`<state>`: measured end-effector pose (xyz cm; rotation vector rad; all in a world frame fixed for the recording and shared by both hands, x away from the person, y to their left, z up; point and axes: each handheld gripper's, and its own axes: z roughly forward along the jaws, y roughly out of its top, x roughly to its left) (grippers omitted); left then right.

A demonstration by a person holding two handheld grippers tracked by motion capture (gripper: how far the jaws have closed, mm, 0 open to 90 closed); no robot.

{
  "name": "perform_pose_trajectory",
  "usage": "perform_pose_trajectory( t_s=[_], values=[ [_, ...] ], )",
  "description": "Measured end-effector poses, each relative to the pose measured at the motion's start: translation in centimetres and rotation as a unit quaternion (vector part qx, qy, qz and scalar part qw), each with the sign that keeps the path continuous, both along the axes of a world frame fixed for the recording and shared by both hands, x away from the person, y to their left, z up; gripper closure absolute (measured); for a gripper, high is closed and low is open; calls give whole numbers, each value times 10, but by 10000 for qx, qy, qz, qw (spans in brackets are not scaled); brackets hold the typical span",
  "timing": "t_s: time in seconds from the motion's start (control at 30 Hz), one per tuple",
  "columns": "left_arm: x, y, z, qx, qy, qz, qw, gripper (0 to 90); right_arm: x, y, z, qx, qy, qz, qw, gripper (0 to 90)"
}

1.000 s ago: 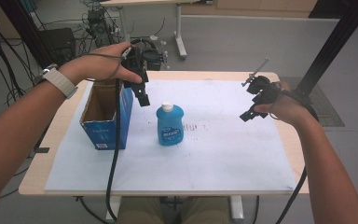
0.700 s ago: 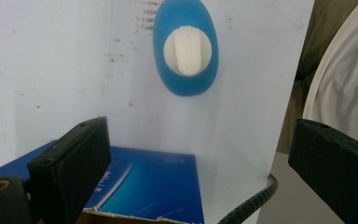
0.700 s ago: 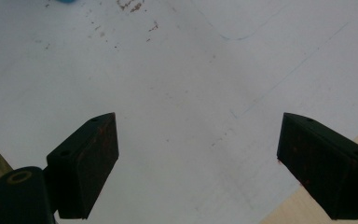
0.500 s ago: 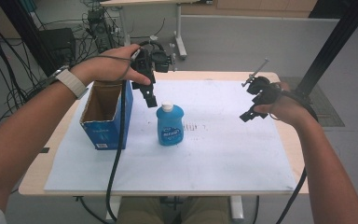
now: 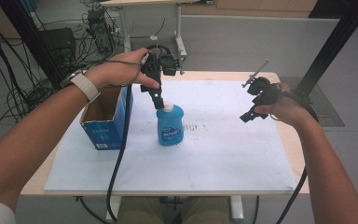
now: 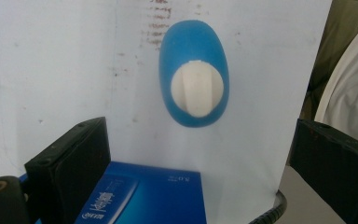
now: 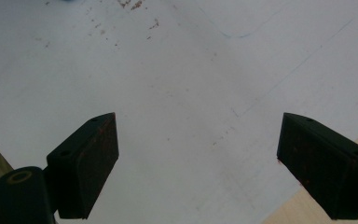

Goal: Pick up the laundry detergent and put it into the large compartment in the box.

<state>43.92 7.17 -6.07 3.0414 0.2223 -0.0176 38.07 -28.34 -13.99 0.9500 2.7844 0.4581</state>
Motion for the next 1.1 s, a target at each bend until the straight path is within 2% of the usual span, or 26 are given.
perform_pose_trajectory(
  t_s=[0.13,0.43,0.77,1.1],
  values=[
    [-2,-4,-4,-31,-34,-54,10000,55,-1,-2,-2,25,-3,-5,10000,127],
    [1,-20,-19,93,38,-115,9999,58,-2,-4,-3,38,-11,3,10000,127],
    [2,-25,-26,165,-14,-41,9999,60,-3,-8,-5,73,-14,-23,10000,127],
    [4,-26,-34,116,8,-3,9999,62,-3,-7,-6,90,-9,-6,10000,127]
  ],
)
